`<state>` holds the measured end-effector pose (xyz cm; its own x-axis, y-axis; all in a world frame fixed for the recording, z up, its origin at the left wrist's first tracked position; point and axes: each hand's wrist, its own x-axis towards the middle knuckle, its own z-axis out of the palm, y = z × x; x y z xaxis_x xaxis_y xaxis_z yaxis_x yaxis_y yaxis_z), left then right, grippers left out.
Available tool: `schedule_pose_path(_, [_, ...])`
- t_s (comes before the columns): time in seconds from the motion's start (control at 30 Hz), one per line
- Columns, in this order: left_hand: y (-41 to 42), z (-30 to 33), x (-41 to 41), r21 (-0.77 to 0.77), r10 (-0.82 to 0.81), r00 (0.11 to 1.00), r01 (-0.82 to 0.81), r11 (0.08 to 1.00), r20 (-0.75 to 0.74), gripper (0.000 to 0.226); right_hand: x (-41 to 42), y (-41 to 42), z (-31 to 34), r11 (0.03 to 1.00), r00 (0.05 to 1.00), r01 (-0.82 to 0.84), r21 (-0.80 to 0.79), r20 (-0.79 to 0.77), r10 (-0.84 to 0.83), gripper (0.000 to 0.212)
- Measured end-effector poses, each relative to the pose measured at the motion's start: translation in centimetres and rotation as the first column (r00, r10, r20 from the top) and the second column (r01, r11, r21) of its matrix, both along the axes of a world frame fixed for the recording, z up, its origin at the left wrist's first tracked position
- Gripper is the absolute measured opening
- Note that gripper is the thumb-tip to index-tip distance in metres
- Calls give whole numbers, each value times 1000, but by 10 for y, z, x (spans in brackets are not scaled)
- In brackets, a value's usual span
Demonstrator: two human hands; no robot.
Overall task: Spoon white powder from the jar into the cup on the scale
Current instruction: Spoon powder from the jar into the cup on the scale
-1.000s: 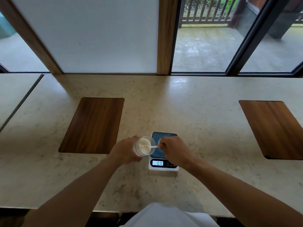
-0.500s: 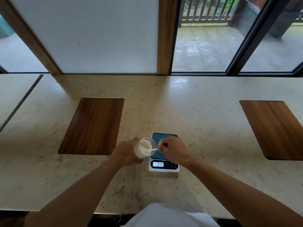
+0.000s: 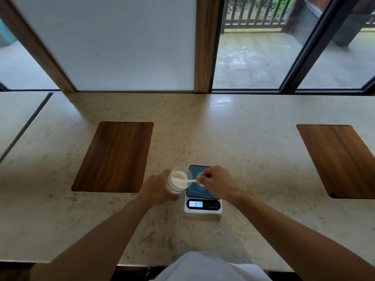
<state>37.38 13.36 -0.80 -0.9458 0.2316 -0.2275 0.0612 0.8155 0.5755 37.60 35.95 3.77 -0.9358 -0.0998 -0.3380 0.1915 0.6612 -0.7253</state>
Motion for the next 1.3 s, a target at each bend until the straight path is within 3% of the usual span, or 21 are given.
schedule_pose_path(0.37, [6,5,-2,44,42,998,-44,998,56,82,-3,9,9,999,999,28,30,-43,-27,22])
schedule_pose_path(0.87, [-1,10,0,58,109,990,-115,992,85,76,1,37,31,993,992,98,-66,-77,-103,24])
schedule_pose_path(1.3, [-15,12,5,52,171,979,-177,983,114,82,4,60,2,990,989,143,-3,-38,-143,31])
